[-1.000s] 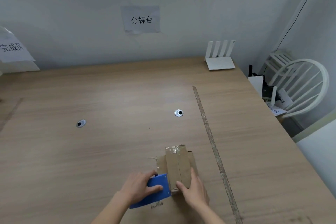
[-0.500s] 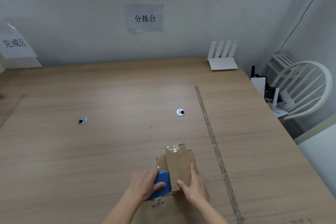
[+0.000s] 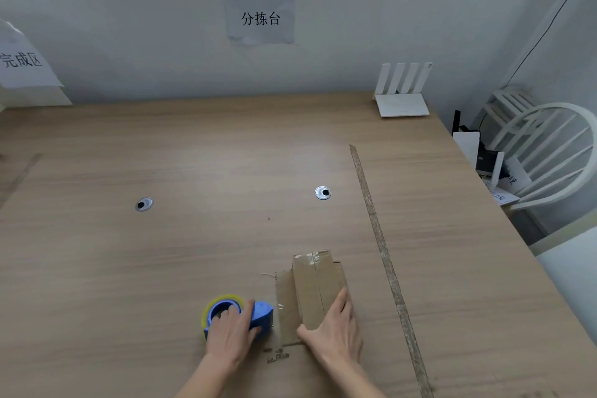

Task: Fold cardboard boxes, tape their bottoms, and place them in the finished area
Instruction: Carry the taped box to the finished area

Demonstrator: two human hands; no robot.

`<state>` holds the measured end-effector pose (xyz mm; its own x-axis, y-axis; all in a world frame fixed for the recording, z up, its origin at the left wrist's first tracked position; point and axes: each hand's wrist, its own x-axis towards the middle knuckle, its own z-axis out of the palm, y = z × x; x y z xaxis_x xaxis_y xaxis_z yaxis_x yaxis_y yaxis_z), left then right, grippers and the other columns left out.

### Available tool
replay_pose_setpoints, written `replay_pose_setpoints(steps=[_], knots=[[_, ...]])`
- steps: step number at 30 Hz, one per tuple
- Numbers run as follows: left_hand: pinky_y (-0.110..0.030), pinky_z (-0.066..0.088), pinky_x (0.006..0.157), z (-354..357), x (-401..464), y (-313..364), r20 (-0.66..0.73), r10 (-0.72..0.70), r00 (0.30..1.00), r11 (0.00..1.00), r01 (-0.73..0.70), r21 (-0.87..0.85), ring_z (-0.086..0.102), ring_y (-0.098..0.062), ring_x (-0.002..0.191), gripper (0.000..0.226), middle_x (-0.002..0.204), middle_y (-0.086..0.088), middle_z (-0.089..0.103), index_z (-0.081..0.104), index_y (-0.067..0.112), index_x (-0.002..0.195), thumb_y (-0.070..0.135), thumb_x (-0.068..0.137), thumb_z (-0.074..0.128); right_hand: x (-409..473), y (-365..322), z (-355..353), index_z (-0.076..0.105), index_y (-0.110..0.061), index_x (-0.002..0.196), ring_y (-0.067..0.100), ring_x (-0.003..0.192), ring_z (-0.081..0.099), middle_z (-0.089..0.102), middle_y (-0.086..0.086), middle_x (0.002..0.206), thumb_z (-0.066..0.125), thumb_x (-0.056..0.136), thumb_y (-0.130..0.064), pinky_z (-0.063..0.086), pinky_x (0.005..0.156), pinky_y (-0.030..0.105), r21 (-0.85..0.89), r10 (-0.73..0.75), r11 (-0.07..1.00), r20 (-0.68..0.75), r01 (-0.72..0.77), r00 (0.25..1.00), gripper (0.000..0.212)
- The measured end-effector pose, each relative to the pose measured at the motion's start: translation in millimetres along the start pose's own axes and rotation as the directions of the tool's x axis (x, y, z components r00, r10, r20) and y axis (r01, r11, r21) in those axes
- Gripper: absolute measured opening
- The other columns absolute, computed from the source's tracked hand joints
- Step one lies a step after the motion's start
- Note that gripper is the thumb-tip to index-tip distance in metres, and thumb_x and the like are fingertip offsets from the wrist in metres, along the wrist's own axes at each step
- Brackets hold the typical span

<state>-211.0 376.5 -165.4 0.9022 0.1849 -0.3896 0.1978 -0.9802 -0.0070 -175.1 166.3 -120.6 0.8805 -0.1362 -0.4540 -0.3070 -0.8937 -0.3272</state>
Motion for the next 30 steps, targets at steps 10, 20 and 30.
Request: replay_pose_setpoints(steps=[10,20,30], knots=[[-0.028,0.049,0.087,-22.0,-2.3,48.4,-0.226,0.066,0.972,0.898,-0.157,-0.41,0.06,-0.012,0.109,0.068,0.127,0.006,0.059,0.05,0.024,0.146,0.068,0.097,0.031,26.2,24.1,-17.5,0.042,-0.023,0.145,0.017,0.13,0.051,0.043,-0.004,0.149,0.048,0.088,-0.074,0.045,0.103,0.036,0.263,-0.111,0.958,-0.019,0.112,0.994,0.077],[-0.012,0.051,0.079,-75.9,19.4,87.9,-0.05,0.056,0.997,0.375,-0.067,-0.925,0.062,0.003,0.102,0.075,0.118,0.009,0.064,0.034,0.034,0.155,0.007,0.093,0.067,57.3,11.0,-87.8,0.029,-0.038,0.153,0.008,0.1,0.068,0.063,-0.005,0.121,0.079,0.08,-0.014,0.059,0.089,0.031,0.56,-0.284,0.815,0.158,0.151,0.946,0.092],[-0.006,0.045,0.078,-244.0,-8.1,114.4,-0.337,-0.029,0.941,0.115,-0.332,-0.936,0.063,0.002,0.107,0.013,0.108,0.022,0.071,0.067,0.035,0.11,0.028,0.103,0.058,23.6,-61.1,-266.3,0.043,-0.025,0.127,0.012,0.096,0.066,0.065,-0.007,0.109,0.071,0.072,-0.074,0.053,0.074,0.032,0.72,-0.271,0.637,-0.128,0.277,0.954,0.079]])
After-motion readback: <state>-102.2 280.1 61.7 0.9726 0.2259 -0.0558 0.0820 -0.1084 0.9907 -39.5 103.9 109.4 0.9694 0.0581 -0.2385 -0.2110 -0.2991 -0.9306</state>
